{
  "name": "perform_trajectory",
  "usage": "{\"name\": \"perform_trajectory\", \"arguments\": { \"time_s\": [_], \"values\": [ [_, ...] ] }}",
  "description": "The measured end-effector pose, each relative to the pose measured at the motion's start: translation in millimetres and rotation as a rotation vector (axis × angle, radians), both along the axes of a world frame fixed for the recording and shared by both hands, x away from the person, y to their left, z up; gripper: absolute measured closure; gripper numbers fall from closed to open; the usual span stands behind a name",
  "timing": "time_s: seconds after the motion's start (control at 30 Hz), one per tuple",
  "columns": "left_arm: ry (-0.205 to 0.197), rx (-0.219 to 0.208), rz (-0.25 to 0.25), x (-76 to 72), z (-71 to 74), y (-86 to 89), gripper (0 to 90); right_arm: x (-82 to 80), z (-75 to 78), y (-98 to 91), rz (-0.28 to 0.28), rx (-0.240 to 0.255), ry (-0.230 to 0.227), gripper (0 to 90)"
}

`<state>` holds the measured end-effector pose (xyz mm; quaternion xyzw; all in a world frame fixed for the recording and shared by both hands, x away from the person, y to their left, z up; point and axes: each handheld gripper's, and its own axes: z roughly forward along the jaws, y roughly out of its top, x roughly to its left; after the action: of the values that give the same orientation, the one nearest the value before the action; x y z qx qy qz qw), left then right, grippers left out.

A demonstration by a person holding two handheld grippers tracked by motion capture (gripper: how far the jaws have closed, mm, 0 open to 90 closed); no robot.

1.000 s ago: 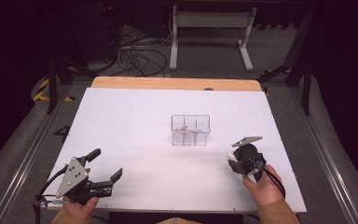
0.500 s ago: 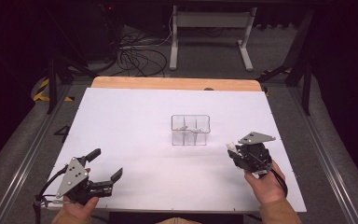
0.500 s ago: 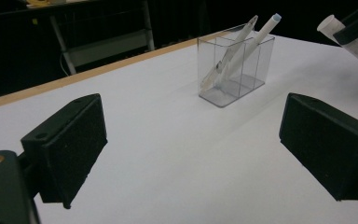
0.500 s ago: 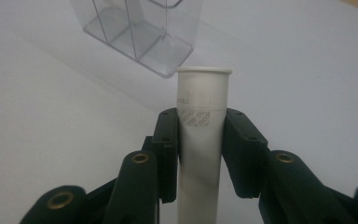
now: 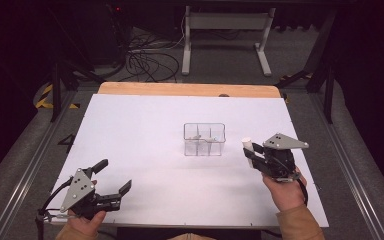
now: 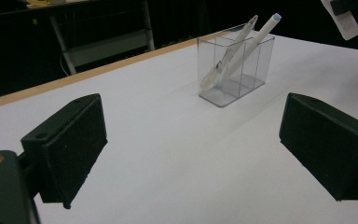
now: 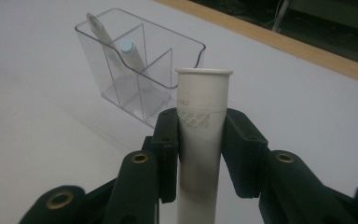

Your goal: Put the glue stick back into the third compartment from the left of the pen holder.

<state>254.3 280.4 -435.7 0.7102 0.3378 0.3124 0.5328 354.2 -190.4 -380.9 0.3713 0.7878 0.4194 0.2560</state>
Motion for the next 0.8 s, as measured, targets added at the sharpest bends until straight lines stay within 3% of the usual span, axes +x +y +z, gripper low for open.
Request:
{"name": "perform_trajectory", "arguments": {
  "time_s": [0.5,0.8],
  "values": [
    [0.001,0.001,0.000,0.0,-0.1,0.0,7.9,12.8,7.6,10.9,0.050,0.090,-0.105,67.9],
    [0.001,0.002,-0.002,0.3,-0.2,0.4,7.9,23.6,10.3,20.1,0.081,0.147,-0.132,67.8]
  ]
}}
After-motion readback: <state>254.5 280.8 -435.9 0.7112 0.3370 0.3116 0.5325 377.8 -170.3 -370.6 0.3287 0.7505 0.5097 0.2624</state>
